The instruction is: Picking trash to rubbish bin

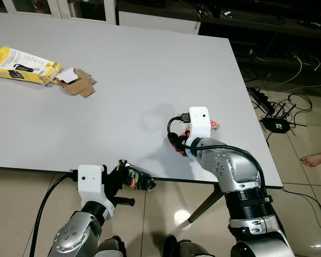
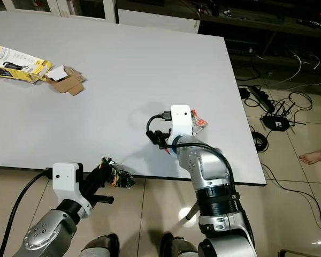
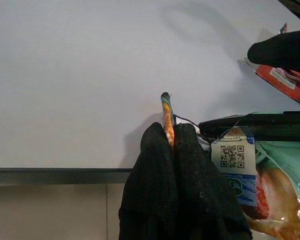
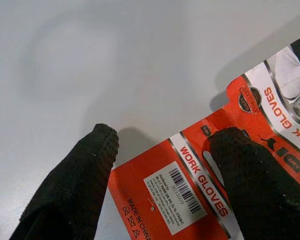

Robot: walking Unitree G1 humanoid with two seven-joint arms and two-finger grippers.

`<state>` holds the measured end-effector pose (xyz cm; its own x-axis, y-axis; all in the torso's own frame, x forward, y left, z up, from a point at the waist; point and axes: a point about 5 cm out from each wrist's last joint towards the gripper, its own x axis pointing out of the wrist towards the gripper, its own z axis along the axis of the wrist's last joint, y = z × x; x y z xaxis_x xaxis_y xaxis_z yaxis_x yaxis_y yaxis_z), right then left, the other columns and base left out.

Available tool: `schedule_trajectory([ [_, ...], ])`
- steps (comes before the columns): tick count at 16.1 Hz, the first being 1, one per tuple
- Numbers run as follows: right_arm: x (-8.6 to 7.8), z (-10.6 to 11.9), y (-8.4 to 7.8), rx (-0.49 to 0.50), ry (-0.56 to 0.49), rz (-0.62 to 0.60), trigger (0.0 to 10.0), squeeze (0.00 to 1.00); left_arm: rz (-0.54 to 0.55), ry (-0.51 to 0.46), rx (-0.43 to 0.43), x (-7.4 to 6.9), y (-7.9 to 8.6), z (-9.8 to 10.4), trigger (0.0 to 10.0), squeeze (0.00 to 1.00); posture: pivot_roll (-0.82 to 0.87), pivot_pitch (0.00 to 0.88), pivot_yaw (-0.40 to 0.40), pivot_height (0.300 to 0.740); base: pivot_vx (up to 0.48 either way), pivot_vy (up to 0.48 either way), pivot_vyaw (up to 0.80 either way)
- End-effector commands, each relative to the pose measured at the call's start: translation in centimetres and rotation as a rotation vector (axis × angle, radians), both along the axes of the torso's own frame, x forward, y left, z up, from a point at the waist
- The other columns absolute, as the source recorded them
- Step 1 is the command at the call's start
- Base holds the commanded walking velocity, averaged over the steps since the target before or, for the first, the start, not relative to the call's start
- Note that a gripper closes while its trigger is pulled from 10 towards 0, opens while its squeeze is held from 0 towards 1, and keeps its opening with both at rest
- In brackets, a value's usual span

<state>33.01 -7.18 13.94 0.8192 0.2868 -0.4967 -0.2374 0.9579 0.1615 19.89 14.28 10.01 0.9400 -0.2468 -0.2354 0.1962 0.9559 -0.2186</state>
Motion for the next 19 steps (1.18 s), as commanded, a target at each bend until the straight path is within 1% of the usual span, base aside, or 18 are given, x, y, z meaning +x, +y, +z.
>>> schedule_trajectory([
  [1,-0.2,-1.1,-0.5,-0.036,0.014,-0.013,4.7,0.00,-0.008,0.092,-0.001,-0.7,-0.3,-1.5,10.0,0.00,0.00,0.170,-0.110,0.740,0.000,0.000,0.00],
  [2,0.0,-1.5,-0.5,-0.053,-0.005,-0.014,0.0,0.00,-0.007,0.093,-0.001,-0.7,-0.3,-1.5,10.0,0.00,0.00,0.170,-0.110,0.740,0.000,0.000,0.00],
  [5,-0.4,-3.0,-0.6,-0.074,0.003,-0.007,0.0,0.00,-0.002,0.096,-0.002,-0.8,-0.3,-1.5,10.0,0.00,0.01,0.174,-0.112,0.740,0.000,0.000,0.00],
  [11,-0.4,-3.4,-0.2,-0.058,-0.016,0.006,0.0,0.00,-0.005,0.098,-0.001,-0.9,-0.2,-1.5,10.0,0.00,0.02,0.173,-0.106,0.740,0.000,0.000,0.00],
  [14,-0.3,-3.7,-0.2,-0.056,-0.024,0.009,0.0,0.00,-0.002,0.102,0.001,-1.0,-0.1,-1.5,10.0,0.00,0.03,0.174,-0.105,0.740,0.000,0.000,0.00],
  [17,-0.2,-3.8,0.0,-0.048,-0.056,0.024,0.0,0.00,0.000,0.103,0.003,-1.0,0.1,-1.6,10.0,0.00,0.03,0.174,-0.102,0.740,0.000,0.000,0.00],
  [19,-0.2,-4.1,0.0,-0.046,-0.055,0.029,0.0,0.00,0.000,0.103,0.005,-1.0,0.1,-1.5,10.0,0.00,0.04,0.173,-0.100,0.740,0.000,0.000,0.00],
])
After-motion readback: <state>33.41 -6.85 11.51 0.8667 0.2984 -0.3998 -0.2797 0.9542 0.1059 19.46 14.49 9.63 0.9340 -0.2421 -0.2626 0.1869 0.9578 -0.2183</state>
